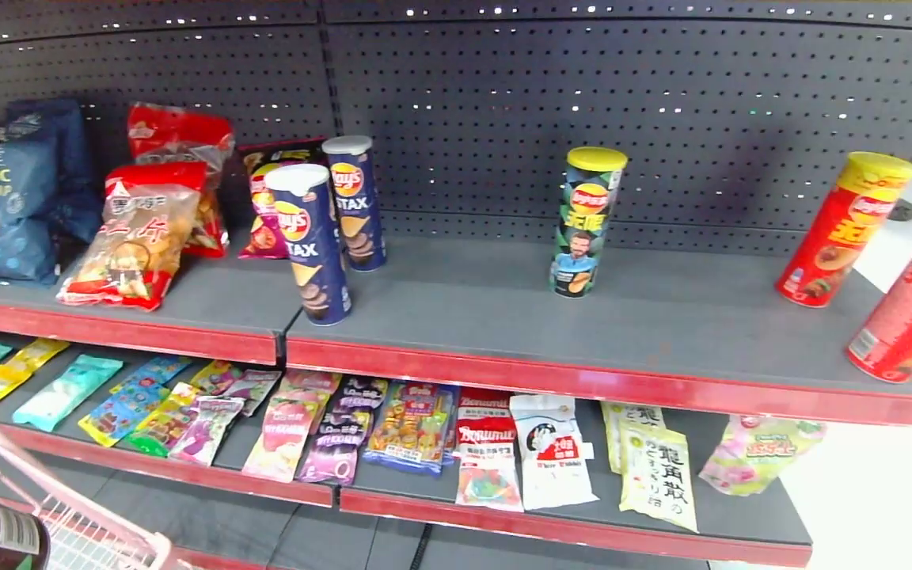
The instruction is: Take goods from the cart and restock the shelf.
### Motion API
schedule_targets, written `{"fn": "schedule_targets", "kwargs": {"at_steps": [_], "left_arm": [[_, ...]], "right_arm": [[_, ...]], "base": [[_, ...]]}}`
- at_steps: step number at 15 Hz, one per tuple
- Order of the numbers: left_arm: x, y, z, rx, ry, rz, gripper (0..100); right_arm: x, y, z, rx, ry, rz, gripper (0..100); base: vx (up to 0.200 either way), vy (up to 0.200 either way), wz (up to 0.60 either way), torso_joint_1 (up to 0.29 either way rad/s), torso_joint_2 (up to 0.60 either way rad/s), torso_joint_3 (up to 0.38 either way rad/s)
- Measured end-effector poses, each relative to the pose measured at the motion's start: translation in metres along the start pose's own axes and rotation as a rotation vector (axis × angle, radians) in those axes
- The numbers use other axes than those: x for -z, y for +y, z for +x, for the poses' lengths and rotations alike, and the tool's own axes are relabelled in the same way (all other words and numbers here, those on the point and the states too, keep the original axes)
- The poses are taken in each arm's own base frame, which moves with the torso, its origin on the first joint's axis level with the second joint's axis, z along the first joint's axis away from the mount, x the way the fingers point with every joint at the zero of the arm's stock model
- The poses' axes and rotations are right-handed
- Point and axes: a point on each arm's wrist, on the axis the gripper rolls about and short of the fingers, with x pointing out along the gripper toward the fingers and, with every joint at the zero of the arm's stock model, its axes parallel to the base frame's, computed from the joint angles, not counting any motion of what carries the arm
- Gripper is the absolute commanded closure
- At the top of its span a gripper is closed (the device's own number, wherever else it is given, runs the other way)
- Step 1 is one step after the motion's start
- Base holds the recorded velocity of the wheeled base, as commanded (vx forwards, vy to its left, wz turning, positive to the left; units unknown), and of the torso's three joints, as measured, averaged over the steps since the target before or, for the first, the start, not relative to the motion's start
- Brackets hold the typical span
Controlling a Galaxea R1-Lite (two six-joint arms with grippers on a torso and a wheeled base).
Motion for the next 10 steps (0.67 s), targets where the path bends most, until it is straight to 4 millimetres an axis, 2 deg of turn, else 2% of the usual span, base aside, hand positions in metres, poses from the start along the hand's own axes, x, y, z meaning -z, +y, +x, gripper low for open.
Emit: {"fn": "schedule_targets", "kwargs": {"at_steps": [2,8,10], "left_arm": [[-0.0001,0.0,0.0,-0.003,0.001,0.001,100],[0.0011,-0.0004,-0.0013,-0.003,-0.001,0.002,100],[0.0008,-0.0008,-0.003,-0.002,-0.01,0.004,100]], "right_arm": [[0.0001,0.0,0.0,0.0,0.001,-0.001,0],[0.0,0.0001,0.0,-0.002,0.0,-0.004,0],[-0.0001,0.0,0.0,-0.002,-0.001,-0.001,0]], "base": [[0.0,0.0,0.0,0.0,0.0,0.0],[0.2,0.0,0.0,0.001,0.0,0.0],[0.0,0.0,0.0,0.0,0.0,0.0]]}}
